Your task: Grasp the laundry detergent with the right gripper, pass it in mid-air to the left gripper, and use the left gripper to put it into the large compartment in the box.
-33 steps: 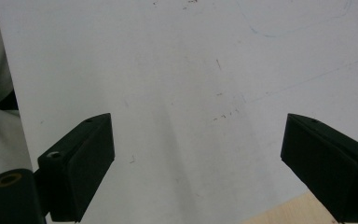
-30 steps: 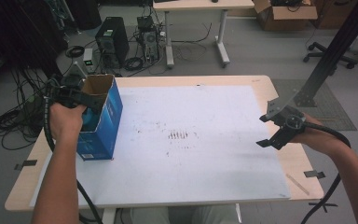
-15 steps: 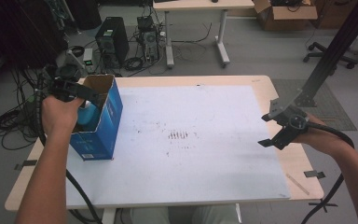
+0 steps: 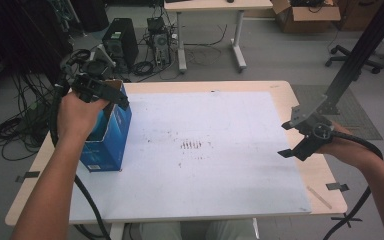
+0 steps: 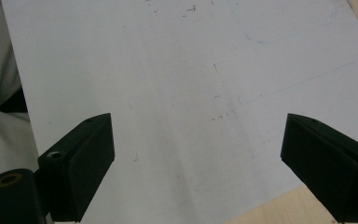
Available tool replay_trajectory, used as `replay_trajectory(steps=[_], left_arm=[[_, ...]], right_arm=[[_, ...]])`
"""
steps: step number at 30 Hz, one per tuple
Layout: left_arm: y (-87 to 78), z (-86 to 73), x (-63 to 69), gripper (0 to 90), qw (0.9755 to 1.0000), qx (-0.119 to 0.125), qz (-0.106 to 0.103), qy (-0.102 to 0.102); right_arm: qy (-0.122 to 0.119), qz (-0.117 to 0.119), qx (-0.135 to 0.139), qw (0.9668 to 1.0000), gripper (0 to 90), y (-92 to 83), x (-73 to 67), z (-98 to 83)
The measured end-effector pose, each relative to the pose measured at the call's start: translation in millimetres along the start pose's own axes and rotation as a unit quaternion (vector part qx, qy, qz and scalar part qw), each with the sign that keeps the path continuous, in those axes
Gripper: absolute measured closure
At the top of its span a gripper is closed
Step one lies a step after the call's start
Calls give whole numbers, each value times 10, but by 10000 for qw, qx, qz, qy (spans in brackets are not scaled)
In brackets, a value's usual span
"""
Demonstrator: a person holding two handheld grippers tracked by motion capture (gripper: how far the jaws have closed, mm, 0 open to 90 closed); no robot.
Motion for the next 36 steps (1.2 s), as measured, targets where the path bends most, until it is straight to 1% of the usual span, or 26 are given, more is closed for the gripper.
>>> replay_trajectory(steps=[3, 10, 18, 22, 26, 29, 36], left_arm=[[-13, 42, 94, 99, 9999, 25, -109, 123], [-33, 121, 275, 86, 9989, 84, -251, 389], [-43, 206, 474, 79, 9965, 108, -454, 692], [-45, 234, 553, 77, 9951, 105, -512, 835], [-31, 245, 657, 78, 9927, 80, -634, 1028], [-5, 245, 748, 79, 9901, 38, -722, 1201], [29, 272, 923, 78, 9848, 14, -887, 1493]], right_arm=[[-1, -29, 22, 10000, 94, -19, 4, -3], [23, -56, 32, 10000, 93, -48, 10, -19], [53, -56, 35, 10000, 94, -55, 13, -15], [64, -53, 31, 10000, 93, -58, 10, -10], [72, -47, 28, 10000, 94, -56, 13, -4], [89, -29, 4, 10000, 93, -40, 12, 0], [95, 33, -45, 9999, 94, 5, 7, 26]])
Point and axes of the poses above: each handheld gripper's, and its own axes: y roughly forward along the jaws, z roughly out of its top, x roughly to its right, the point moved 9 cm from there along y, roughly forward along the jaws, and after that the axes turned 14 degrees about x, right-handed, at the moved point
